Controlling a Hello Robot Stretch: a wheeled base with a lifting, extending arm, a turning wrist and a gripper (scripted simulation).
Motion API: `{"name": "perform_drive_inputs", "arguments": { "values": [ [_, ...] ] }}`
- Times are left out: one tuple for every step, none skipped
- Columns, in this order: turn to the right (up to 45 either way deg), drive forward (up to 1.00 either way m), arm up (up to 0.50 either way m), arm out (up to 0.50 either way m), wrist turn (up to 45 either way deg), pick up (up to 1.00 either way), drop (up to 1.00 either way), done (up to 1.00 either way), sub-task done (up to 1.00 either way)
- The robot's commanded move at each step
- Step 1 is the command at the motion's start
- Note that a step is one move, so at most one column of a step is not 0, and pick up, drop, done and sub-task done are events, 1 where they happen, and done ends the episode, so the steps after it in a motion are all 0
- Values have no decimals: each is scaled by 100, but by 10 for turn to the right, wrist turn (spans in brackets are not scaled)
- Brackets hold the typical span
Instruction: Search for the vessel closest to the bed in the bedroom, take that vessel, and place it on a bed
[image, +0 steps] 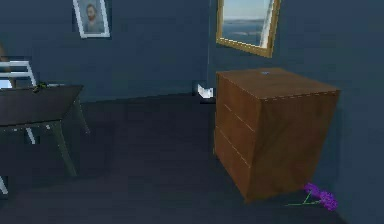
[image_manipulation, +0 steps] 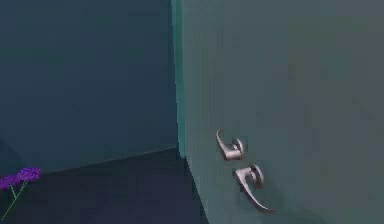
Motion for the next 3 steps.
{"name": "perform_drive_inputs", "arguments": {
  "values": [
    [-150, 0, 0, 0, 0, 0, 0, 0, 0],
    [0, 25, 0, 0, 0, 0, 0, 0, 0],
    [-330, 0, 0, 0, 0, 0, 0, 0, 0]
  ]
}}
